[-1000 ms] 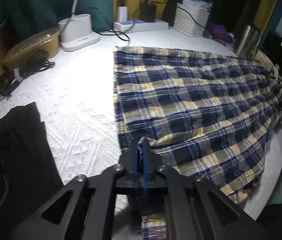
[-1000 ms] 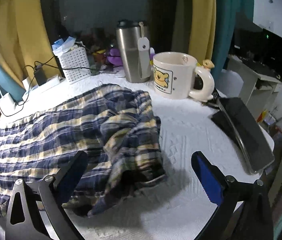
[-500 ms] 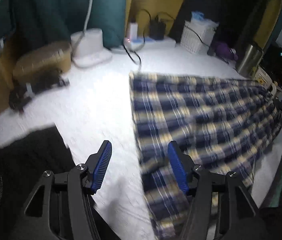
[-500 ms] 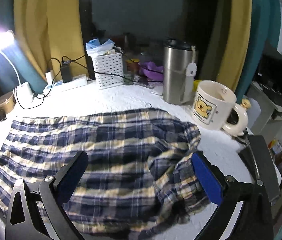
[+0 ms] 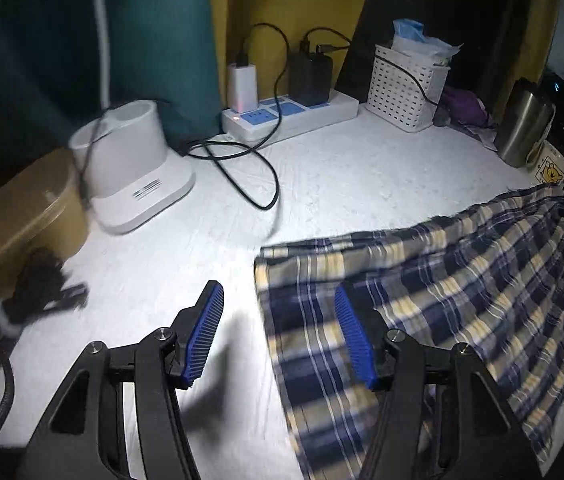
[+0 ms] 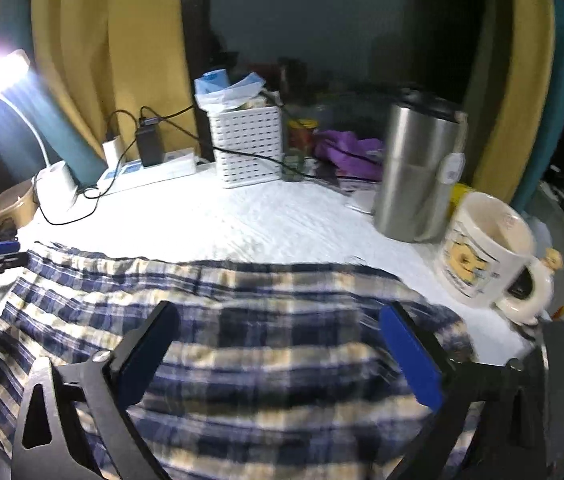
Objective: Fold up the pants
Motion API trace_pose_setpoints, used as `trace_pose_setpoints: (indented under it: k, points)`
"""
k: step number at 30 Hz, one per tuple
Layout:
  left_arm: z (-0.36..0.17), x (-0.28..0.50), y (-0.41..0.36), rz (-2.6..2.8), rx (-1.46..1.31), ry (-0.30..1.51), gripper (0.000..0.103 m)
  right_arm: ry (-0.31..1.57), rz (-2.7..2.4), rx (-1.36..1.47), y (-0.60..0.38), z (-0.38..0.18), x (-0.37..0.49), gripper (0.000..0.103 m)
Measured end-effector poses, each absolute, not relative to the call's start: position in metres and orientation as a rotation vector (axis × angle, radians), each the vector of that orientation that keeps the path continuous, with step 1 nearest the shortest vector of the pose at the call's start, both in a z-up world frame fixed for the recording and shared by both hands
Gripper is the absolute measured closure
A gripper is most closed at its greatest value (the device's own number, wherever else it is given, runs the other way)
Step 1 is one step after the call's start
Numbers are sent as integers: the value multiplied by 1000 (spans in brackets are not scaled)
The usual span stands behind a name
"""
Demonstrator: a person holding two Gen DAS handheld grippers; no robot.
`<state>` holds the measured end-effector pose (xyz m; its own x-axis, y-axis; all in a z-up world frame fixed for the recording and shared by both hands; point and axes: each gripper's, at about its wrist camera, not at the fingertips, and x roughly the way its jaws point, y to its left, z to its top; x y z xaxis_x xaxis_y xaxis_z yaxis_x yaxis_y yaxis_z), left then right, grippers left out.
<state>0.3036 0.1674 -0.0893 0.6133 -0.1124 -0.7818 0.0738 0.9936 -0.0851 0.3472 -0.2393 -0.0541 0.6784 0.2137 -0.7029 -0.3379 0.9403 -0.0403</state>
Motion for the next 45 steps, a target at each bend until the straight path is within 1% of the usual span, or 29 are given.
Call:
trace_pose_setpoints:
  k: [1,2,3,4,5,6,7,8,9,10,15,21,24,26,27,28,29,30,31,32,33,37,40,45]
  points:
    - [-92,307,168,-113,-42,913,62,769,321,-173,-235,-55,351,6]
    - [-95,312,168,-115,-36,926,68,771,332,-177,-230,-56,354,6]
    - [-97,316,168,-121,-31,929,82,775,347,-185,-225,-57,358,9]
    - [-98,319,166,-133,-19,929,92,781,360,-193,-220,-59,361,14]
    - [-98,321,165,-138,-7,930,96,799,382,-206,-213,-64,366,16]
    - [-99,324,163,-144,4,931,100,817,399,-217,-208,-70,370,21]
    - [-99,326,162,-149,11,929,101,837,418,-225,-202,-77,376,32]
    - [-98,328,162,-147,15,923,101,855,429,-230,-198,-83,381,39]
    - [-97,329,161,-142,18,912,101,868,427,-235,-195,-88,385,48]
    - [-95,331,162,-140,17,903,101,878,420,-237,-193,-94,389,48]
    - [-96,344,167,-126,9,884,101,954,363,-208,-197,-116,414,48]
    - [-113,351,166,-108,31,915,101,952,313,-203,-198,-121,423,48]
    - [-109,351,166,-99,20,913,100,949,290,-215,-199,-121,422,48]
    - [-101,348,165,-82,34,906,96,946,253,-214,-202,-118,420,48]
    - [-95,344,164,-68,45,896,84,939,239,-210,-204,-115,419,48]
    - [-89,338,163,-58,54,875,66,931,235,-202,-206,-111,417,48]
    - [-83,335,163,-54,56,859,59,924,236,-197,-208,-106,413,46]
    - [-78,330,162,-48,60,844,53,915,241,-201,-207,-101,408,37]
    - [-74,326,161,-43,66,835,53,908,253,-210,-204,-97,403,24]
    - [-69,321,159,-38,72,825,53,905,266,-217,-201,-94,399,20]
    - [-66,316,156,-37,72,819,53,898,291,-229,-196,-91,393,19]
    - [-60,297,135,-112,26,832,52,893,365,-306,-170,-95,377,19]
    - [-73,288,113,-185,13,879,52,923,334,-396,-162,-113,373,19]
    - [-110,285,98,-167,44,998,52,941,311,-372,-179,-116,360,19]
